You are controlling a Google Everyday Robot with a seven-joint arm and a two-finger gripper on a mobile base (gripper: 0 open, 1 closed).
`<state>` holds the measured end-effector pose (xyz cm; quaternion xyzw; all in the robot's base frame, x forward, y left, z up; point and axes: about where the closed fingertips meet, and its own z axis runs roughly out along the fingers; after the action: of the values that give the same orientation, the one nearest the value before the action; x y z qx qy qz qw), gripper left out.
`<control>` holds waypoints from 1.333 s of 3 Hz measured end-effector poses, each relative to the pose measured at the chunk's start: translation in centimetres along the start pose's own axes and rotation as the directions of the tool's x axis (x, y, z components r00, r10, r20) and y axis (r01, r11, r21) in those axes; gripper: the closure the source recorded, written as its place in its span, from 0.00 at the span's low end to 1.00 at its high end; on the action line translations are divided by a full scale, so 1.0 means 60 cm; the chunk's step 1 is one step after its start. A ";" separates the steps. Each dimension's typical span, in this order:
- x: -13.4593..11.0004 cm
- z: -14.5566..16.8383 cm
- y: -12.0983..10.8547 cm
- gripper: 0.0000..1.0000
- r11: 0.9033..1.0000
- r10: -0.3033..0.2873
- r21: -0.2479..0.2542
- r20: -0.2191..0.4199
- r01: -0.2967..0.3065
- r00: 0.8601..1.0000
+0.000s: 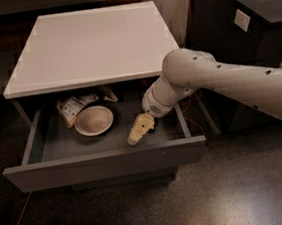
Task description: Pick rxbar blueberry from top drawer and place on counter
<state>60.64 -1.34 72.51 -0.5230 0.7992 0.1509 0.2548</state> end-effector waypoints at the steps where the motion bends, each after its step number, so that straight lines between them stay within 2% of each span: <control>1: 0.000 0.001 0.000 0.00 1.000 0.004 0.001 -0.001 -0.004 1.000; 2: -0.007 0.035 -0.016 0.00 0.993 0.115 0.038 -0.010 -0.115 0.993; 3: -0.013 0.066 -0.038 0.00 0.975 0.214 0.059 0.010 -0.214 0.977; 4: -0.002 0.103 -0.054 0.00 0.953 0.281 0.117 0.010 -0.280 0.960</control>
Offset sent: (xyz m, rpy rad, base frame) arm 0.0233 0.0143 -0.0234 -0.0115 0.0561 -0.2053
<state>65.20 0.56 67.53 -0.3891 0.8736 0.1366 0.2583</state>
